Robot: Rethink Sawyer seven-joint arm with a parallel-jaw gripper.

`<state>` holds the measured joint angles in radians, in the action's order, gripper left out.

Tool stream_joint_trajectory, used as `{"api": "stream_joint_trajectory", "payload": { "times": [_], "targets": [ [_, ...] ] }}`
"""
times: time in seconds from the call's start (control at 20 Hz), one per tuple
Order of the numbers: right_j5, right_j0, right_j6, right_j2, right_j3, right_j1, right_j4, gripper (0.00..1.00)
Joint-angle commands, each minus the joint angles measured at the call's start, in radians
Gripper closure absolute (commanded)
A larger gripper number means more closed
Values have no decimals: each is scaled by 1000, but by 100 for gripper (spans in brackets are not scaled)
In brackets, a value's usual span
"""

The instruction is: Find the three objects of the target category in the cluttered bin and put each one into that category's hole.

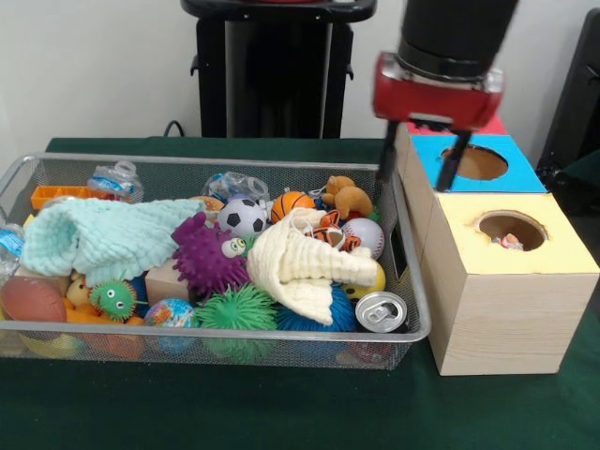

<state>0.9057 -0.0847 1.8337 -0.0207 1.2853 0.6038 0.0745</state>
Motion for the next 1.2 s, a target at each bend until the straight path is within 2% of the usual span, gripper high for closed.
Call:
{"api": "stream_joint_trajectory", "payload": {
  "times": [0.05, 0.6, 0.9, 1.2],
  "targets": [
    [56, -82, -181, 82, 148, 51, 63, 0],
    [3, -106, -161, 127, 153, 45, 93, 0],
    [-107, -96, -110, 118, 218, 51, 112, 0],
    [-231, -89, -43, 107, 333, 77, 129, 0]
  ]
}}
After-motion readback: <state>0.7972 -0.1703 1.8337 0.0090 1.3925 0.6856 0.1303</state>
